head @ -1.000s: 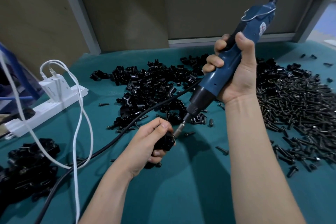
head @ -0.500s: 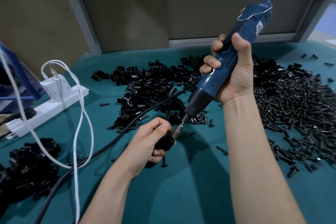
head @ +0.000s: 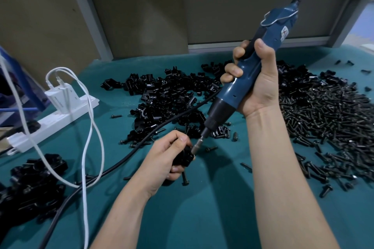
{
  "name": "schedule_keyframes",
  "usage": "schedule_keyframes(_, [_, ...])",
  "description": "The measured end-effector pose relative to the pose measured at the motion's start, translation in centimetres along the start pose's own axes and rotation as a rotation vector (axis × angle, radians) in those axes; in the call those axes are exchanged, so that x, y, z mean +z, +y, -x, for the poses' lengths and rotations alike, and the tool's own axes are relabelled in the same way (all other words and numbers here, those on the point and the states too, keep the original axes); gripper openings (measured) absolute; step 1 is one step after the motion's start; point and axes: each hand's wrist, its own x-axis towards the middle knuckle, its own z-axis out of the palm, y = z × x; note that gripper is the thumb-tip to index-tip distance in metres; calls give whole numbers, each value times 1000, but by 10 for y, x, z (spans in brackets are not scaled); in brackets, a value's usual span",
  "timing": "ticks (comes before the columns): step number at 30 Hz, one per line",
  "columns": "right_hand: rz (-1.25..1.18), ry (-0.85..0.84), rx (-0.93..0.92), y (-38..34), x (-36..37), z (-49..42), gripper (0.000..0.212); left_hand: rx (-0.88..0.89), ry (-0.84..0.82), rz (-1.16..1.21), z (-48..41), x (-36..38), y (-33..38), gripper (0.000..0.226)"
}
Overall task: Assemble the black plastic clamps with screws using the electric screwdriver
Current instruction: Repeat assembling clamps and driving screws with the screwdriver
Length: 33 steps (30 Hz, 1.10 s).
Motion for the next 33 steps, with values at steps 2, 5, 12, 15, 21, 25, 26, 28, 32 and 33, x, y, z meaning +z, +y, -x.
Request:
schedule_keyframes(2, [3, 11, -1, 0, 0, 0, 16, -3, 1, -2, 0, 0, 0, 21])
schedule_keyframes(5, [-2, 10, 0, 1, 0, 1, 15, -3, -1, -10, 0, 0, 1, 23])
schedule_keyframes(12, [-2, 9, 6, 2, -2, 1, 14, -3, 8, -28, 1, 2, 1, 24])
schedule_keyframes(15, [5, 19, 4, 2, -2, 1, 14, -2, 8, -24, 0, 2, 2, 23])
schedule_keyframes(21, [-5, 21, 5, 1, -4, 1, 14, -14, 6, -16, 0, 2, 2, 24])
schedule_keyframes(25, [7, 26, 12, 1, -5, 1, 14, -23, 6, -21, 1, 2, 3, 26])
schedule_keyframes(26, [10, 29, 11, 1, -5, 1, 14, -26, 3, -22, 0, 2, 3, 26])
schedule_keyframes(28, [7, 33, 9, 2, -5, 1, 14, -36, -1, -19, 0, 2, 3, 27])
schedule_keyframes(32, [8, 25, 16, 2, -7, 0, 15, -59, -9, -4, 0, 3, 5, 27])
schedule_keyframes(33, [11, 22, 19, 2, -7, 0, 15, -61, -9, -3, 1, 3, 6, 27])
